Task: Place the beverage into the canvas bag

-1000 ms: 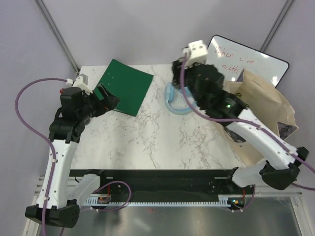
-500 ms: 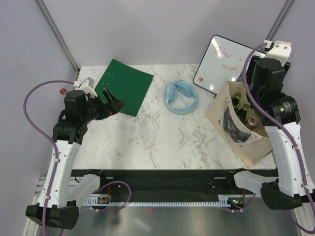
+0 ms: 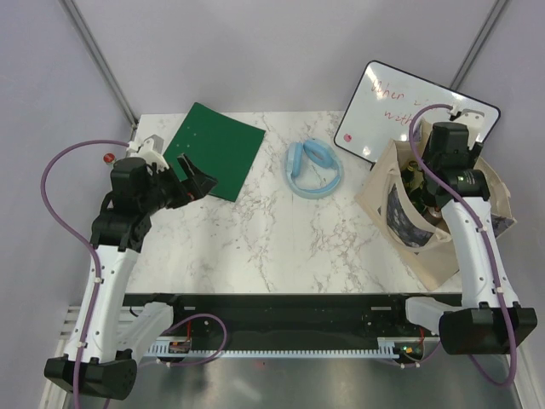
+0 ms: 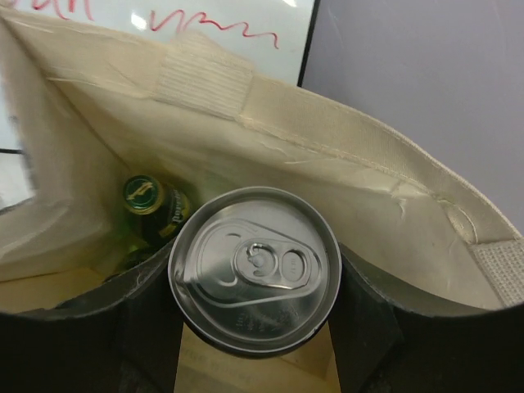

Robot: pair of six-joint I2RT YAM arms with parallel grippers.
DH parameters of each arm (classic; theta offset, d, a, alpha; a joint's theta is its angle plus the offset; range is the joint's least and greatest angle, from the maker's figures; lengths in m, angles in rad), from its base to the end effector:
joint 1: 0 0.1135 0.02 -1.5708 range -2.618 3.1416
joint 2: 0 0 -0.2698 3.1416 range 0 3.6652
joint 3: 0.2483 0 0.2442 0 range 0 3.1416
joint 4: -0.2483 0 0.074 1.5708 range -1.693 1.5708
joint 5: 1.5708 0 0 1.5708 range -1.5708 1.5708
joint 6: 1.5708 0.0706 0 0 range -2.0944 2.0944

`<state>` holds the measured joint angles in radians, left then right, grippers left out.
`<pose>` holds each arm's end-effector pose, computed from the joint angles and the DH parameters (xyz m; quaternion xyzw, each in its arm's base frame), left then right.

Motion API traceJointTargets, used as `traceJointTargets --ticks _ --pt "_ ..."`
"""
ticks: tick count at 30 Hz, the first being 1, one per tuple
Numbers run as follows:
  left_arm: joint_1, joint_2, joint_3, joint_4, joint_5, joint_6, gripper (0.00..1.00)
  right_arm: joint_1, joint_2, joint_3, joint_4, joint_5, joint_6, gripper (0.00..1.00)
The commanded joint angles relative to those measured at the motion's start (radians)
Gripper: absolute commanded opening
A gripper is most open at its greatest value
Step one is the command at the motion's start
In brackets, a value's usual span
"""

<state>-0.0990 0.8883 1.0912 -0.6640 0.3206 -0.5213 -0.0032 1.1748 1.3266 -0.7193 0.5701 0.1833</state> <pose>0.1927 -0.0415 0.3666 -0.0936 0.8381 -0.2879 0.4538 0.2532 -0.0389 0.3858 0.2130 0.8252 -0.2041 0.4818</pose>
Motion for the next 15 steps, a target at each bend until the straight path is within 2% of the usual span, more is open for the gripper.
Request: traceJointTargets --ticks 1,4,8,15 --pt "-0.005 0.0 -0.007 0.04 0.012 0.035 0.99 -0.037 -0.061 -0.052 0.178 0.08 0.002 0.0" --pt "-0.005 0.011 -0.004 0.046 0.015 0.037 0.99 -0.047 -0.07 -0.075 0.218 0.161 -0.013 0.0" --pt "-0.005 0.012 -0.005 0.052 0.017 0.033 0.99 -0.109 -0.096 -0.157 0.326 0.162 0.011 0.0" --pt "-0.005 0.018 -0.005 0.055 0.026 0.032 0.99 -0.162 -0.093 -0.306 0.412 0.192 0.085 0.0"
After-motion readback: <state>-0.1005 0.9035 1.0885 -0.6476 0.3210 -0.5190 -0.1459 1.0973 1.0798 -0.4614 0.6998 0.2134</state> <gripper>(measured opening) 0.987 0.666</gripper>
